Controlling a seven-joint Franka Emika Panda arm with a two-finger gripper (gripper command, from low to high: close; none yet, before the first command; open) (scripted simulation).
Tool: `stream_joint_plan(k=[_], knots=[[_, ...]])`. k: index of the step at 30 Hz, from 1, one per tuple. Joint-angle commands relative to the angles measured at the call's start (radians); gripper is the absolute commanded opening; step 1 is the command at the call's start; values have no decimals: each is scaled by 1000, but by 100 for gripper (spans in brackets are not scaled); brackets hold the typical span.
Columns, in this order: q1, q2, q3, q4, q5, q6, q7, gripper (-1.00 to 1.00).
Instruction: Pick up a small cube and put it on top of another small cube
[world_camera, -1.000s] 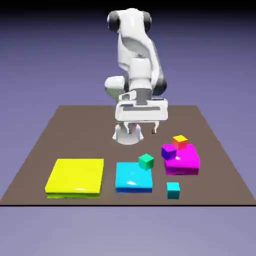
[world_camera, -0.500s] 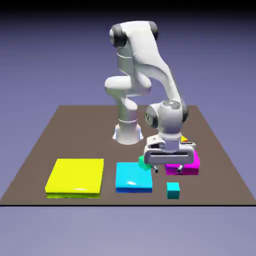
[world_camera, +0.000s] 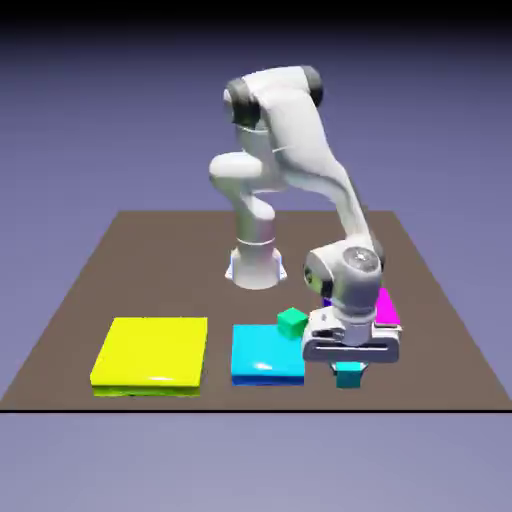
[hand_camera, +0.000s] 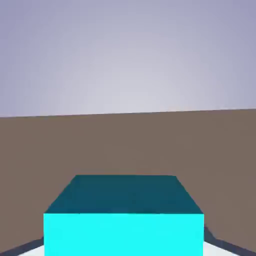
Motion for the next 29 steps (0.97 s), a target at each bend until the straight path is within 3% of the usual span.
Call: stream_joint_plan(k=[1,18,20,26,27,29], knots=[[6,-36,-12,-27,10,-9,-33,-100],[101,-652,-209,-478,208,-152,-611,-100],[104,-669,-215,-490,214,-156,-627,-100],[101,-472,-215,-533,187,84,-606,-100],[101,-472,-215,-533,187,84,-606,100],[101,-508,-215,-526,192,40,-610,100]])
